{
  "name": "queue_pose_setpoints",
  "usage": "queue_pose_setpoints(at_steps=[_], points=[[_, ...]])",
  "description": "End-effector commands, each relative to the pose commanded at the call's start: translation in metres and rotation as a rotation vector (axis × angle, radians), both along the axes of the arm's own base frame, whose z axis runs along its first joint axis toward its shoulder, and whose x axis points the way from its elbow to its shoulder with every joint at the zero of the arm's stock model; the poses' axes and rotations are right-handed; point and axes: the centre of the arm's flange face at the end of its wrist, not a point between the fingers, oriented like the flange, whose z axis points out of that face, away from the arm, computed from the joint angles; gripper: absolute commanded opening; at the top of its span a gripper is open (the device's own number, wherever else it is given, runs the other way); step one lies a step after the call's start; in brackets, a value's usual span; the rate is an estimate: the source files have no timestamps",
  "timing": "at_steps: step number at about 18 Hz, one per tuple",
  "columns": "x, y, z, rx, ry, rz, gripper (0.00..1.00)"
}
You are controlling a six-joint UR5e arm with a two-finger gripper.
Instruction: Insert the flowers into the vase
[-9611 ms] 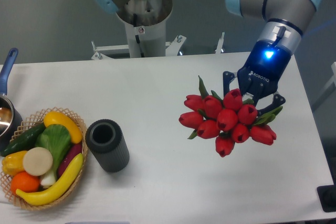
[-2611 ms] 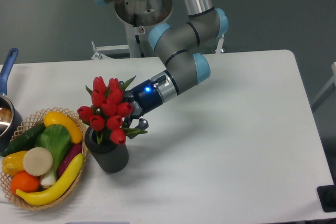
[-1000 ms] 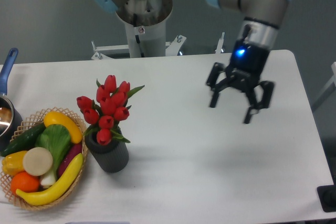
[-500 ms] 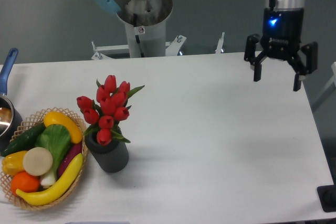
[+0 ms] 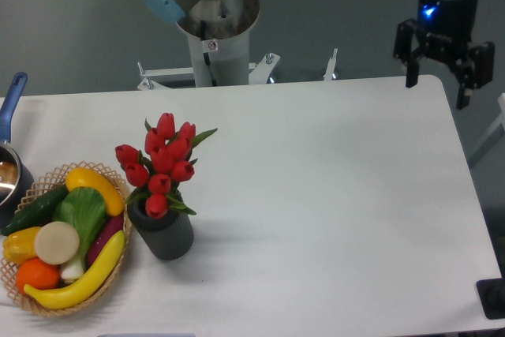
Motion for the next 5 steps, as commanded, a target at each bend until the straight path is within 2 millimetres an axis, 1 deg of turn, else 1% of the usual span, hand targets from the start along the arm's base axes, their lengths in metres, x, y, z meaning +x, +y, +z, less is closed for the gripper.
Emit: queue_pose_setpoints(at_steps=[1, 5], points=[[-0.0026, -0.0058, -0.0004, 0.000, 0.002, 0.009, 1.00], [-0.0069, -0.0137, -0.0045, 0.001, -0.006, 0.022, 1.00]])
